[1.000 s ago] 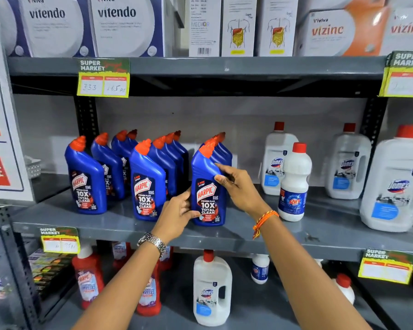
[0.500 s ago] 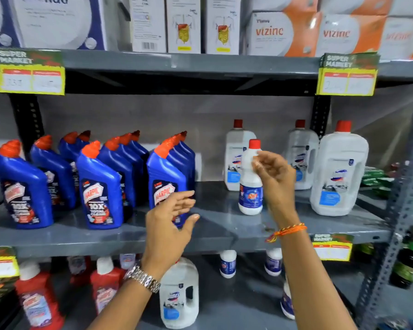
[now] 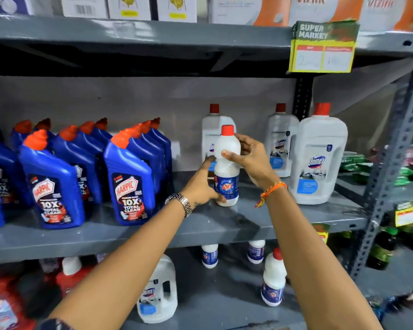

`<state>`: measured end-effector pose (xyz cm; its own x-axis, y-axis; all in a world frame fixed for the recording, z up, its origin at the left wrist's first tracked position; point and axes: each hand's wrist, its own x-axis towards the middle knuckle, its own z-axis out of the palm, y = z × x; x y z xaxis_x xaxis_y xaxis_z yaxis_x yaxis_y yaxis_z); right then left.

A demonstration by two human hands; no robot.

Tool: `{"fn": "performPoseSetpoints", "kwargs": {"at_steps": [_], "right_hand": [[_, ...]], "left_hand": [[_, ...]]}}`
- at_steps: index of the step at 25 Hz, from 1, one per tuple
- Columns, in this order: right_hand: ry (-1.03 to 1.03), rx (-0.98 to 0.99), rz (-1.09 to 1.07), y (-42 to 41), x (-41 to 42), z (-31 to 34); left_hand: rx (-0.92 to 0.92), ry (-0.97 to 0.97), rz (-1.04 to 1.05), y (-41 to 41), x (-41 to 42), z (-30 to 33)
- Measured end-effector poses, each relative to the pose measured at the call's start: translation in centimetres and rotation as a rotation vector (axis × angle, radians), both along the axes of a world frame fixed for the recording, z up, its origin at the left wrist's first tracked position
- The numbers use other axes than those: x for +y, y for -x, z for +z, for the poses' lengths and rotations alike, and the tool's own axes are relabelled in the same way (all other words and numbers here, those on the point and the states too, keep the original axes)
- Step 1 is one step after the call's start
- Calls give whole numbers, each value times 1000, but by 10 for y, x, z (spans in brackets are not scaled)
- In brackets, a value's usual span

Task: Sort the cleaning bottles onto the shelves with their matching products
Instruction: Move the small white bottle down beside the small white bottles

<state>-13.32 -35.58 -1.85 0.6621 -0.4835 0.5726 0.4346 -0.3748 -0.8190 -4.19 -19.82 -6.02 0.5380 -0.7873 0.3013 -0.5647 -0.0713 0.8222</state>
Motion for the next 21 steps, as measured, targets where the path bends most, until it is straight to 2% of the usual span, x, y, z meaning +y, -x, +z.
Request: {"fn": "performPoseSetpoints", "kwargs": {"at_steps": [6,14,17,21], "right_hand": [[30,-92,-24,13,8,-2],[72,-165,23,105,69,8],[100,-151,49,147,90,-16],[48,-61,83,184,98,-87]], "left_hand": [[54,68,10,7,-4,-11],[61,247,-63,85,69,-10],[50,239,-126,119,97,-36],[41,226,-137,149,115,-107]]}}
